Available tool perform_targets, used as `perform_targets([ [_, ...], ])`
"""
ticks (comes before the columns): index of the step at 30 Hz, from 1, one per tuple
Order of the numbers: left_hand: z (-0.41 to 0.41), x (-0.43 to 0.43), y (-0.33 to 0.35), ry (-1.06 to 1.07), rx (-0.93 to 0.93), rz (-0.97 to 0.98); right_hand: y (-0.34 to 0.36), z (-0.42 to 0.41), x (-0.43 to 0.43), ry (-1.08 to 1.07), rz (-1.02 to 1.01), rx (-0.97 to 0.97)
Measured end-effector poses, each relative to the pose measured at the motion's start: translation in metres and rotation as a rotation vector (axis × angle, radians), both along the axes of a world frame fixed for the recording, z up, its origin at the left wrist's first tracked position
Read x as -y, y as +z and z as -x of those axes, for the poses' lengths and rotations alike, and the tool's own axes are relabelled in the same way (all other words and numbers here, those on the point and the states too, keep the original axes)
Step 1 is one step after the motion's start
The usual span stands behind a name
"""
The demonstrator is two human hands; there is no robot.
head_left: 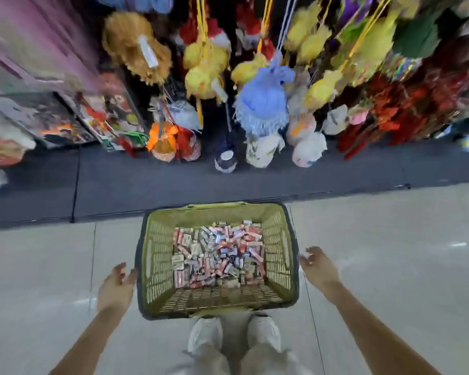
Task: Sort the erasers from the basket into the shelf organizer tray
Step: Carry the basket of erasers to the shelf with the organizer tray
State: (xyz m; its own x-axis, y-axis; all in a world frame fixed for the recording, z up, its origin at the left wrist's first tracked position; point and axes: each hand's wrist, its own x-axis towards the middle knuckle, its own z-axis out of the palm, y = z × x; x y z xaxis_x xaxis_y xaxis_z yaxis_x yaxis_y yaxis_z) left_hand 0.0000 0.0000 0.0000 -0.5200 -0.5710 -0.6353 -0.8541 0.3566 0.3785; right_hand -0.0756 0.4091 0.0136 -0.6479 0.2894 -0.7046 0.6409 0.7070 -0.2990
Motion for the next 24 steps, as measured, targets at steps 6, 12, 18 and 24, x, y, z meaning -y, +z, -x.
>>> perform_targets([
  [6, 0.015, 0.007, -0.106, 0.219, -0.027, -0.186, -0.109, -0.002, 0.007, -0.091, -0.039, -0.056],
  [12, 0.022, 0.009, -0.127, 0.408, -0.084, -0.217, -0.131, 0.004, -0.002, -0.231, 0.040, -0.084],
  [18, 0.009, -0.005, -0.062, 0.368, -0.140, -0.268, -0.070, -0.027, -0.023, -0.352, 0.057, -0.117],
  [24, 0.014, -0.041, 0.084, 0.098, -0.196, -0.198, 0.070, -0.059, -0.060, -0.516, 0.032, -0.179],
])
